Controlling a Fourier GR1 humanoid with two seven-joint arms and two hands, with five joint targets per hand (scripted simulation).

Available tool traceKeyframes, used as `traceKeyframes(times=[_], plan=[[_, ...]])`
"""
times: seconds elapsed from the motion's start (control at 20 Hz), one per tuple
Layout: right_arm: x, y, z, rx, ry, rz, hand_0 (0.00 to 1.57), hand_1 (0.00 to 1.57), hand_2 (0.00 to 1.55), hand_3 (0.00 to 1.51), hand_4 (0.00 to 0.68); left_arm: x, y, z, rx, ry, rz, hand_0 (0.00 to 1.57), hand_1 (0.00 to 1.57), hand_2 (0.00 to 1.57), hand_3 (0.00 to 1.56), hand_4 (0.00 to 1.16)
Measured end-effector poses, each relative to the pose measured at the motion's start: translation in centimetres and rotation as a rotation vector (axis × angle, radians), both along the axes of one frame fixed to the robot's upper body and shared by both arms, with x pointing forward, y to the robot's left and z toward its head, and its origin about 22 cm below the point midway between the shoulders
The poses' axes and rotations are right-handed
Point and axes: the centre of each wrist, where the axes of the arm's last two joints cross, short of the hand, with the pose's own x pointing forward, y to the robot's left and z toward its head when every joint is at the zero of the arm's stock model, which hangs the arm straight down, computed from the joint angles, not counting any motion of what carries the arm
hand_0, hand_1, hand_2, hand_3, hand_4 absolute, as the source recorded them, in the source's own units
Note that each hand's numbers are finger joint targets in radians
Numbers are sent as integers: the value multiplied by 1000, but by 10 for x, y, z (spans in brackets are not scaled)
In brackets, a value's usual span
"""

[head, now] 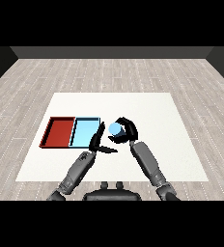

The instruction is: Pick the blue can and put it in the blue box

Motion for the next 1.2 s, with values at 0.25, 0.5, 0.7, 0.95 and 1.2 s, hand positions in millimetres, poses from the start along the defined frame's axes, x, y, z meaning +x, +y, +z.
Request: traceKeyframes(times=[0.25,0.5,0.7,0.95,1.2], plan=[[-3,16,7,0,-6,24,1390,1390,1438,1401,659,4,-3,3,-1,13,-12,0,0,0,0,0],[-9,23,10,-5,-14,43,1406,1406,1429,1392,646,3,-11,5,-10,21,-26,0,0,0,0,0],[-14,28,3,-15,-15,51,1431,1431,1432,1389,630,6,-16,6,-8,18,-30,0,0,0,0,0],[-18,43,6,-24,-10,75,1408,1408,1439,1389,625,8,-17,11,-5,14,-33,0,0,0,0,0],[-20,52,9,-48,-23,92,1253,1253,1411,1396,613,13,-16,10,-12,-9,-51,0,0,0,0,277]])
